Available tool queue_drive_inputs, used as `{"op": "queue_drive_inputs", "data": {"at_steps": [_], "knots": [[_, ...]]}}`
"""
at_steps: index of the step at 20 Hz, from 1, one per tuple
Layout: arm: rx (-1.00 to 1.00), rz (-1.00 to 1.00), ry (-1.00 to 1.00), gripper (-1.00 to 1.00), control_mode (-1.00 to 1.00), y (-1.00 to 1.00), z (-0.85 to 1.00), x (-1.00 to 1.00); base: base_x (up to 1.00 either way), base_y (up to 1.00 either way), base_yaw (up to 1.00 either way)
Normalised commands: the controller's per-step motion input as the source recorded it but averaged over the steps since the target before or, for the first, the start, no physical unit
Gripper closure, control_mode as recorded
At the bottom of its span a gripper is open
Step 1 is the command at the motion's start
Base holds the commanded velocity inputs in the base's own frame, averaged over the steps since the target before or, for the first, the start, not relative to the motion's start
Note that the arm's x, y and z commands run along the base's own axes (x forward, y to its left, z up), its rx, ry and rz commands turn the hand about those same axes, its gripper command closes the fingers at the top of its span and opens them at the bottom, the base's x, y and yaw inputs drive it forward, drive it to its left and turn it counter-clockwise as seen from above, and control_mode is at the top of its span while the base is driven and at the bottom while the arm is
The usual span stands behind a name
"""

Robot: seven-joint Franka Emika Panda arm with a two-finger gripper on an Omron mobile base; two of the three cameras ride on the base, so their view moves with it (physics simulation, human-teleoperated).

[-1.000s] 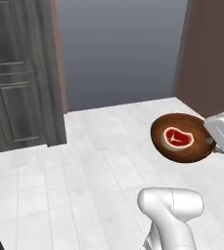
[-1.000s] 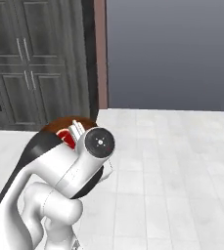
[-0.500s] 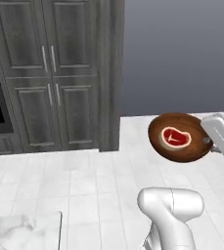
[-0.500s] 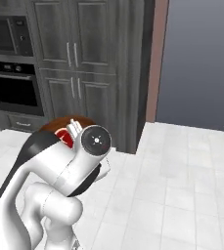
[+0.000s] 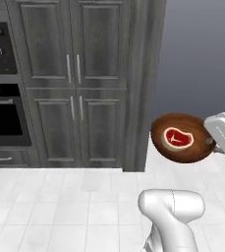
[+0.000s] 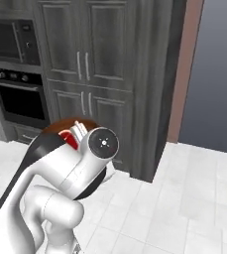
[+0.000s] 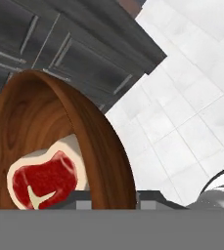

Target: Place one of the steaks on the plate and the other in the bowl. Then place the bowl in the fridge.

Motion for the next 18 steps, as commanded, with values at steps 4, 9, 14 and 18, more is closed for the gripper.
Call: {"op": "queue_drive_inputs", "data": {"at_steps": [4,9,14,18], "knots": [[0.00,0.00,0.00,1.00,1.00,0.00,0.00,0.00,0.80,0.98,0.40],[0.00,0.00,0.00,1.00,1.00,0.00,0.00,0.00,0.66,0.98,0.46],[0.00,0.00,0.00,1.00,1.00,0.00,0.00,0.00,0.70,1.00,0.45],[0.00,0.00,0.00,1.00,1.00,0.00,0.00,0.00,0.72,1.00,0.45]]}}
